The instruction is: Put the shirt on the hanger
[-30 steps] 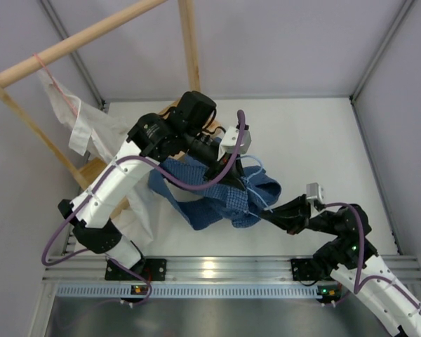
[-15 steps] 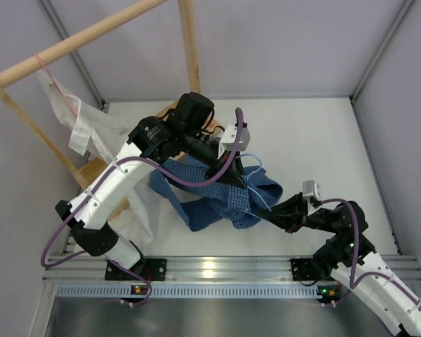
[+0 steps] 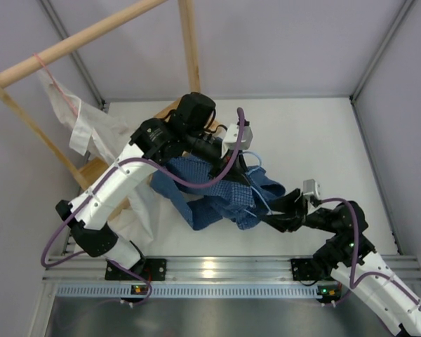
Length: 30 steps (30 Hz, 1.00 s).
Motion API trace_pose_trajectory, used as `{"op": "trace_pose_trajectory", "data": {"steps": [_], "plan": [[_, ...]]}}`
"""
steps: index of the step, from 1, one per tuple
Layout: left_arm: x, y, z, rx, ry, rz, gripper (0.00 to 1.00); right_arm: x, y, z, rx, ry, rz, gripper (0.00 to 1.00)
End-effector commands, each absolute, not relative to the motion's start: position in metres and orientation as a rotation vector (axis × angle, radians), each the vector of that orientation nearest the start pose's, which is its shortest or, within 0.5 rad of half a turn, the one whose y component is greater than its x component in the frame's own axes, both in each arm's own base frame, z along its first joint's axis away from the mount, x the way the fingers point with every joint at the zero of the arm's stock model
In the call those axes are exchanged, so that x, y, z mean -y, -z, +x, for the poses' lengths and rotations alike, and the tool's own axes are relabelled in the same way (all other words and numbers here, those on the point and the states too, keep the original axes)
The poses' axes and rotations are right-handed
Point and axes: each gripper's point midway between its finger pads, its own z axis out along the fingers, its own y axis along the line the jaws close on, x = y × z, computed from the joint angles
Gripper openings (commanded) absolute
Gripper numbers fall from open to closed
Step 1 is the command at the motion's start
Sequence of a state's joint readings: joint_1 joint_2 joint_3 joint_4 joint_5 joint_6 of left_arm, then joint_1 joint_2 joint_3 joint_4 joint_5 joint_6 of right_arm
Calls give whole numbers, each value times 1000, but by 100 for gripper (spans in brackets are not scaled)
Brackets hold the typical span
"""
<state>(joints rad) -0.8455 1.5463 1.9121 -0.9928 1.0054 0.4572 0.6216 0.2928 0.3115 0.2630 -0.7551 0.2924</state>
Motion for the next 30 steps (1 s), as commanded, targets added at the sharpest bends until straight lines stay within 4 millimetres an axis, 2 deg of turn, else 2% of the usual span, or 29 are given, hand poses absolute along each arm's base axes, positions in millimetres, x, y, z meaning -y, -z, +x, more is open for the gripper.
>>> {"op": "trace_pose_trajectory", "data": {"steps": [1,2,3,4,5,6,7,8,9,11,13,14,15,17,21,25,28,29,30], "plan": [[354,-402,133,-1268,1255,1625,0,-211,-318,104,-1058,-1107,-793,71],[357,-398,141,-1282,1215,1597,0,-205,-317,113,-1099,-1067,-741,95],[357,-397,155,-1326,1133,1549,0,-196,-324,115,-1112,-1034,-682,100],[356,-397,163,-1363,1101,1507,0,-180,-307,141,-1262,-940,-528,99],[353,-398,169,-1373,1061,1476,0,-169,-300,150,-1347,-921,-409,99],[350,-397,185,-1418,968,1415,0,-154,-303,153,-1372,-895,-299,100],[347,-397,196,-1457,930,1357,0,-131,-280,169,-1492,-792,-137,99],[344,-399,206,-1480,877,1302,0,-124,-275,169,-1537,-822,-14,99],[340,-401,227,-1529,793,1197,0,-119,-272,166,-1551,-838,36,99],[338,-402,236,-1558,760,1152,0,-131,-267,156,-1594,-979,94,95],[339,-403,243,-1578,748,1102,0,-149,-256,148,-1655,-1120,113,82],[337,-404,246,-1585,737,1071,0,-159,-263,145,-1646,-1245,163,77],[336,-405,252,-1597,719,1028,0,-170,-249,147,-1691,-1299,185,70],[330,-410,270,-1626,668,886,0,-186,-244,142,-1722,-1454,234,64],[332,-411,269,-1623,706,836,0,-194,-235,163,-1716,-1484,351,55],[333,-409,262,-1610,764,818,0,-196,-239,181,-1680,-1485,432,53],[332,-406,259,-1591,777,806,0,-199,-236,188,-1658,-1517,484,49],[331,-405,259,-1585,778,804,0,-201,-229,189,-1668,-1538,510,48],[332,-403,259,-1586,779,803,0,-202,-233,189,-1647,-1566,520,47]]}}
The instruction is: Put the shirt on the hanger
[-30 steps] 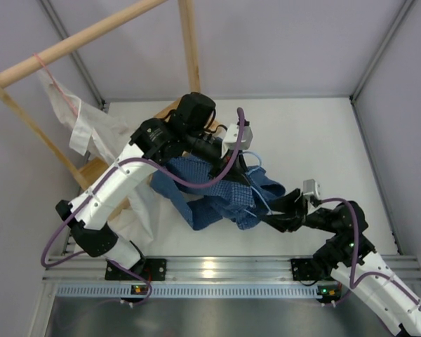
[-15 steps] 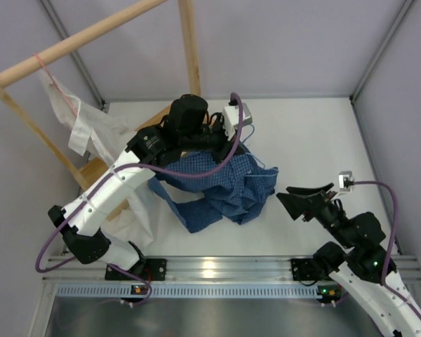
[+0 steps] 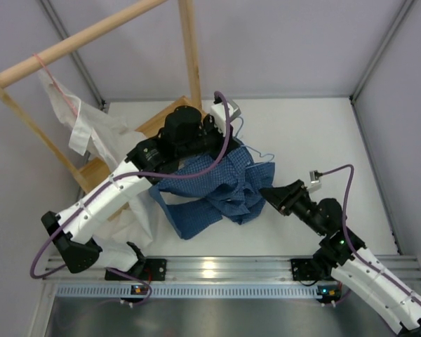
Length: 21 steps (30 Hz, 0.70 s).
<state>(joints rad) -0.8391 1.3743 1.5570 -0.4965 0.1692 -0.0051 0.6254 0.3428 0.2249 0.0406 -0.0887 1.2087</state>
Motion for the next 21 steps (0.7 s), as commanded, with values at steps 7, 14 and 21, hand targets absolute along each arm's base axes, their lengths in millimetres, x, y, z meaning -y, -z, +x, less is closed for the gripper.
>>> {"op": "trace_pose_trajectory", "data": {"steps": [7,14,21], "plan": [[337,-394,261,-1588,796,803,0,-207,-218,189,-1677,-1580,580,43],[337,-391,263,-1594,791,790,0,-208,-196,193,-1718,-1562,637,42],[331,-396,265,-1584,771,760,0,-219,-187,191,-1763,-1569,622,41]]}}
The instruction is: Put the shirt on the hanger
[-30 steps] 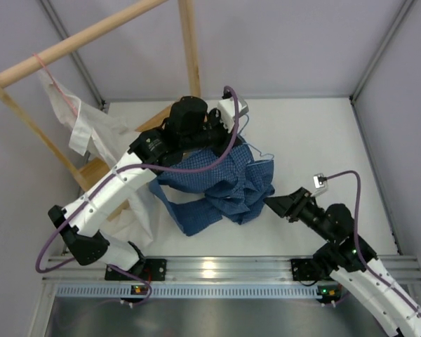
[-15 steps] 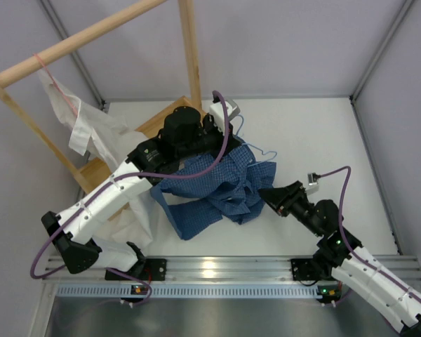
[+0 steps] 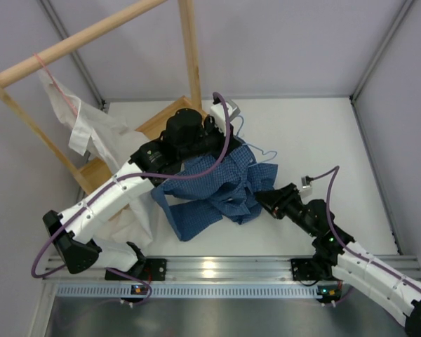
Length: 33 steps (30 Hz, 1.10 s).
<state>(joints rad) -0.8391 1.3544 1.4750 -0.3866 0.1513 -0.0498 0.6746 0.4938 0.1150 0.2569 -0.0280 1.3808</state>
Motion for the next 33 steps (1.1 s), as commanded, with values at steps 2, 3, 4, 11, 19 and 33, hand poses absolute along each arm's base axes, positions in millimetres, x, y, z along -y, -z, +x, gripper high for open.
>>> {"op": "trace_pose_trajectory", "data": {"steps": [2,3,4,11,19,33], "plan": [[330,-397,266,-1582,766,751,0,-219,-185,191,-1754,-1568,639,41],[331,-397,265,-1583,771,754,0,-218,-185,192,-1751,-1565,647,41],[331,-397,264,-1581,776,758,0,-218,-188,192,-1734,-1573,647,41],[336,-389,259,-1588,816,775,0,-222,-199,202,-1695,-1573,653,36],[331,-387,259,-1580,800,764,0,-222,-195,216,-1669,-1541,705,15],[304,-400,218,-1499,876,782,0,-176,-217,271,-1640,-1377,590,0]]}}
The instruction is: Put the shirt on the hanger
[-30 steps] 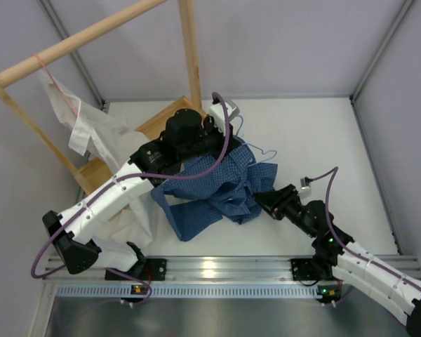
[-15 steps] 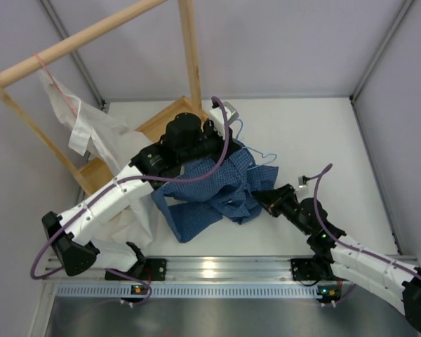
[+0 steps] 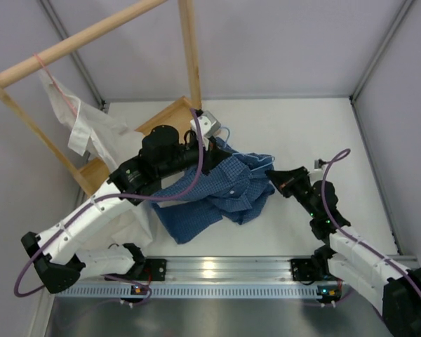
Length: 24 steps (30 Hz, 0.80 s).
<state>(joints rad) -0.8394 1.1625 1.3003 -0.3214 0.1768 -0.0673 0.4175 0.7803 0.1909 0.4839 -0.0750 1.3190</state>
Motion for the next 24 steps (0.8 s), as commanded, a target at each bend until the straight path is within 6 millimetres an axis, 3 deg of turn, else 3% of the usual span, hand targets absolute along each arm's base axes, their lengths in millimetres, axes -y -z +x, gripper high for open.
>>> {"op": "trace_pose_trajectory", "data": {"steps": [1,2,5,8,9,10,12,13,16,19,22,24], "plan": [[301,-402,218,-1495,868,776,0,-174,-232,275,-1617,-1365,561,0],[299,-402,217,-1493,865,772,0,-171,-230,278,-1642,-1332,540,0],[291,-408,216,-1482,847,744,0,-170,-251,285,-1637,-1334,478,0],[278,-413,216,-1487,806,715,0,-154,-275,302,-1608,-1265,464,0],[276,-413,216,-1494,791,712,0,-149,-273,306,-1629,-1212,456,0],[273,-410,217,-1507,776,717,0,-149,-290,311,-1612,-1194,426,0],[269,-412,219,-1511,750,699,0,-148,-303,315,-1602,-1142,367,0],[268,-411,221,-1517,739,699,0,-148,-323,317,-1567,-1135,332,0],[266,-409,224,-1534,713,686,0,-149,-358,321,-1533,-1073,225,0],[263,-411,231,-1552,691,647,0,-160,-388,314,-1505,-1088,88,0],[260,-415,253,-1596,637,519,0,-176,-402,293,-1495,-1134,-22,0],[265,-424,269,-1592,621,444,0,-188,-399,275,-1520,-1187,-72,0]]}}
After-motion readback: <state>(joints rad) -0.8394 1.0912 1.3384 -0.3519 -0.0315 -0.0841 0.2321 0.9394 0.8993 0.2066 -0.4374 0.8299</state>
